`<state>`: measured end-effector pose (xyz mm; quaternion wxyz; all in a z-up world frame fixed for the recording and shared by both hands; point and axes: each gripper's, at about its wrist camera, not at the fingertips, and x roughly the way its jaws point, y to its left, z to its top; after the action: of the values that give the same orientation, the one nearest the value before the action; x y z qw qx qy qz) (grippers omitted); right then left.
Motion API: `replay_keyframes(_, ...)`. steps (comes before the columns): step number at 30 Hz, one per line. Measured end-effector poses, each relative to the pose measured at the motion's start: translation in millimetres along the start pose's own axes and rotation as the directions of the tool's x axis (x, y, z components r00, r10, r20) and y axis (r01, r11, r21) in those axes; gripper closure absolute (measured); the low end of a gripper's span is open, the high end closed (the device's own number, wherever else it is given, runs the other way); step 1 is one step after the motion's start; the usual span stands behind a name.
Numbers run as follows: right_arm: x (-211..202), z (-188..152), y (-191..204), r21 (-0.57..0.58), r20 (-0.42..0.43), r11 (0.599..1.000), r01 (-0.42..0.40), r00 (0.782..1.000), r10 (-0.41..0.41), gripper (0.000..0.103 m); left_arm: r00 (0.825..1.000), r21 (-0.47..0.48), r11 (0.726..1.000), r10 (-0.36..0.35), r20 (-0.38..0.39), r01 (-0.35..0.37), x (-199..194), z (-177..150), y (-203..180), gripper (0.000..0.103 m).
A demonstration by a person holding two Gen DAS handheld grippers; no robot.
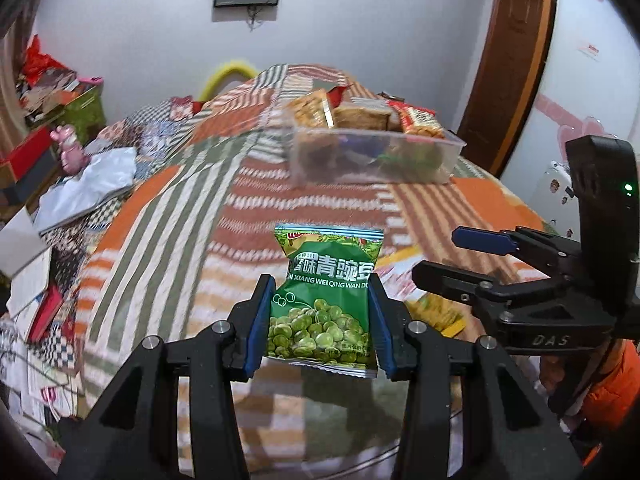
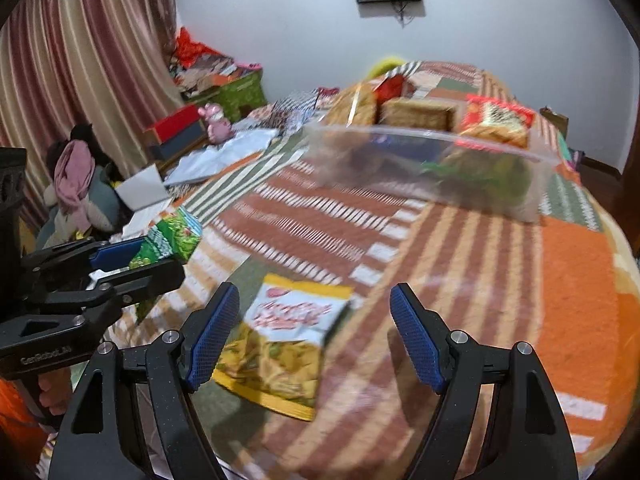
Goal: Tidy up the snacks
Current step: 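Grasp the green pea bag with the left tool while the right tool grasps the KAKA bag, then carry both bags over the clear box and lower them inside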
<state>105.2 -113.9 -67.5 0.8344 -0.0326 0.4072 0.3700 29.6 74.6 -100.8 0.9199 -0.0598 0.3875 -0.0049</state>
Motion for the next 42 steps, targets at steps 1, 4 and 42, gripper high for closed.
replay_keyframes(1,3.5,-1.5,3.2,-0.002,-0.012,1.000,-0.003,1.000,0.003,0.028,1.000,-0.007,1.000,0.001,-0.006,-0.001,-0.4,-4.4,3.4,0.059)
replay_keyframes(4,15.9,-4.2,12.0,-0.019,-0.045,1.000,-0.004,0.999,0.003,0.028,1.000,-0.025,1.000,-0.004,-0.022,0.004,0.9,-14.4,11.5,0.059)
replay_keyframes(42,-18.9,45.8,-68.1,0.044,0.109,0.998,0.052,0.992,-0.057,0.069,0.993,-0.024,0.997,-0.077,0.093,0.079,57.9,86.0,-27.4,0.059)
